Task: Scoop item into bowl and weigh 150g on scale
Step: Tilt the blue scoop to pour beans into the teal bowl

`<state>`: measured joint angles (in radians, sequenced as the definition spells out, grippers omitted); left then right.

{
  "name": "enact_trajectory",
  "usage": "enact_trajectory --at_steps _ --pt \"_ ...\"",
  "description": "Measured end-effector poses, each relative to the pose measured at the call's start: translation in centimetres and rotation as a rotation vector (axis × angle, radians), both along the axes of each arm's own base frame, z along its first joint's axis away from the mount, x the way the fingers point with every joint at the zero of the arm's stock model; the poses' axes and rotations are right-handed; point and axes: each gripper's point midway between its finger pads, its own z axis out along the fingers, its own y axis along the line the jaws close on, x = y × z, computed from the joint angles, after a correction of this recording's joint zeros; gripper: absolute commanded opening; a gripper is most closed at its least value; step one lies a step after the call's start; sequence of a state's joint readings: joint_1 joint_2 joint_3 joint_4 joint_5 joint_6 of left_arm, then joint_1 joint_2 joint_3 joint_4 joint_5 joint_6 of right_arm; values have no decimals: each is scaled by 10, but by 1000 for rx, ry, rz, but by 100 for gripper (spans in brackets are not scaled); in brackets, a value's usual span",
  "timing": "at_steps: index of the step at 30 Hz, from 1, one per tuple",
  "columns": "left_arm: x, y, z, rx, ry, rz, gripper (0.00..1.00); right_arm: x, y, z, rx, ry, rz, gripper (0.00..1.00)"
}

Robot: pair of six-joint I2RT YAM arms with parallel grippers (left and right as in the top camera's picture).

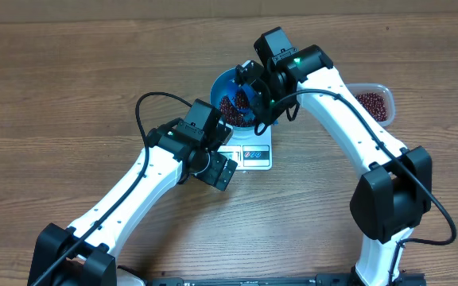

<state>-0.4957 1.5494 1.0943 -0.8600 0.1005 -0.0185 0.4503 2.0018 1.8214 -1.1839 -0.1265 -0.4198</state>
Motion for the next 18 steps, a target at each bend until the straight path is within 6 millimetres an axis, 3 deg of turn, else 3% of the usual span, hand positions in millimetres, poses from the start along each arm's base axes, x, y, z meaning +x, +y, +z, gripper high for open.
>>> enact_trajectory --at_steps 7,18 --pt "0 0 0 0 0 0 100 -1 -3 35 27 -81 -4 4" --pt "0 0 0 0 0 0 100 2 -10 35 -24 -110 -24 4"
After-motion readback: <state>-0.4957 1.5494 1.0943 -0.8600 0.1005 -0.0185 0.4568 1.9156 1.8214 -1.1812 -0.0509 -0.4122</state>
